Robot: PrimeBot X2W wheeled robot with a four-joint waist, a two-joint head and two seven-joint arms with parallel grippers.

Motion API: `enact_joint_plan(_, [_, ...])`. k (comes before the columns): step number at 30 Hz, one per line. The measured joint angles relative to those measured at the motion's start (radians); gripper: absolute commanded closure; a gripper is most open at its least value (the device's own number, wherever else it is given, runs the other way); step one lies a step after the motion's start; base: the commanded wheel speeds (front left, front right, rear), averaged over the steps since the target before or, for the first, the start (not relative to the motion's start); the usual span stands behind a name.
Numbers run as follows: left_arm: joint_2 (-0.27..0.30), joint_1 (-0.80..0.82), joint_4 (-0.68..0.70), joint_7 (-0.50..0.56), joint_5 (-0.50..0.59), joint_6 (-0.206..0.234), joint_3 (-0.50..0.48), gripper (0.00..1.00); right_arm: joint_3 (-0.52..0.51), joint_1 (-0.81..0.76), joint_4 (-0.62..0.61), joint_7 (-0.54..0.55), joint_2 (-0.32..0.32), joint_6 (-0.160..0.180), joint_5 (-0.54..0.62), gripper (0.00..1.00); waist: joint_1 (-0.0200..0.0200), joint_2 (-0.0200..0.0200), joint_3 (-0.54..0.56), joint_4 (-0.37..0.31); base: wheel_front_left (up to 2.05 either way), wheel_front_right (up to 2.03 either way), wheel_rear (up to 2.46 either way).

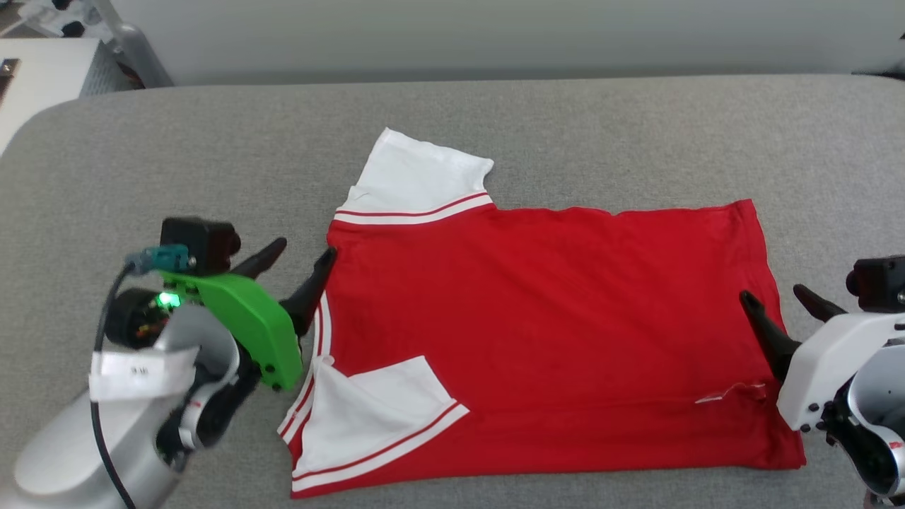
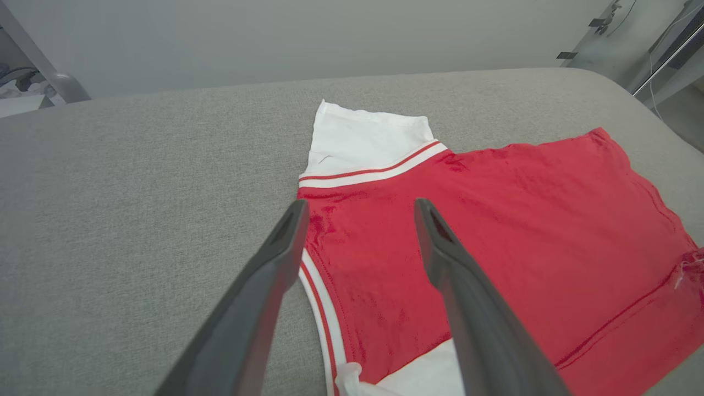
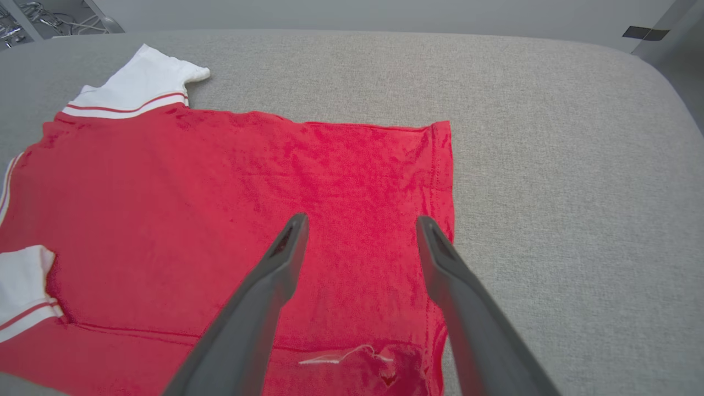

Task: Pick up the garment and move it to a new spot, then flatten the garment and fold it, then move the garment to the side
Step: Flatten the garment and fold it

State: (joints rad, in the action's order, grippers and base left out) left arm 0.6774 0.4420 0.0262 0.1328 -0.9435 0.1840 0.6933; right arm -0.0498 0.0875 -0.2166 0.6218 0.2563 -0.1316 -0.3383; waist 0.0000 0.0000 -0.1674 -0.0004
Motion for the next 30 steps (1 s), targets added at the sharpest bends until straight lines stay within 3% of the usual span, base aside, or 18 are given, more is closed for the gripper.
enact_joint_plan(6, [0.043,0.253,-0.056,0.197,0.02,-0.073,0.007,0.0,0.033,0.056,-0.036,-0.03,-0.027,0.0,0.009,0.0,0.0,0.0,-0.084,-0.044,0.0,0.0,0.0])
enact_joint_plan(18, [-0.029,0.618,-0.405,0.436,0.029,-0.218,0.058,0.0,0.091,0.113,-0.027,-0.107,-0.07,0.0,0.015,0.0,0.0001,0.0,-0.234,-0.143,0.0,0.0,0.0])
enact_joint_plan(23, [-0.074,0.712,-0.549,0.477,0.034,-0.246,0.078,0.0,0.104,0.132,-0.016,-0.124,-0.075,0.0,0.017,0.0,0.0002,0.0,-0.29,-0.179,0.0,0.0,0.0])
enact_joint_plan(30, [-0.085,0.789,-0.709,0.46,0.07,-0.26,0.09,0.0,0.125,0.172,-0.01,-0.137,-0.076,0.0,0.016,0.0,0.0002,0.0,-0.353,-0.221,0.0,0.0,0.0])
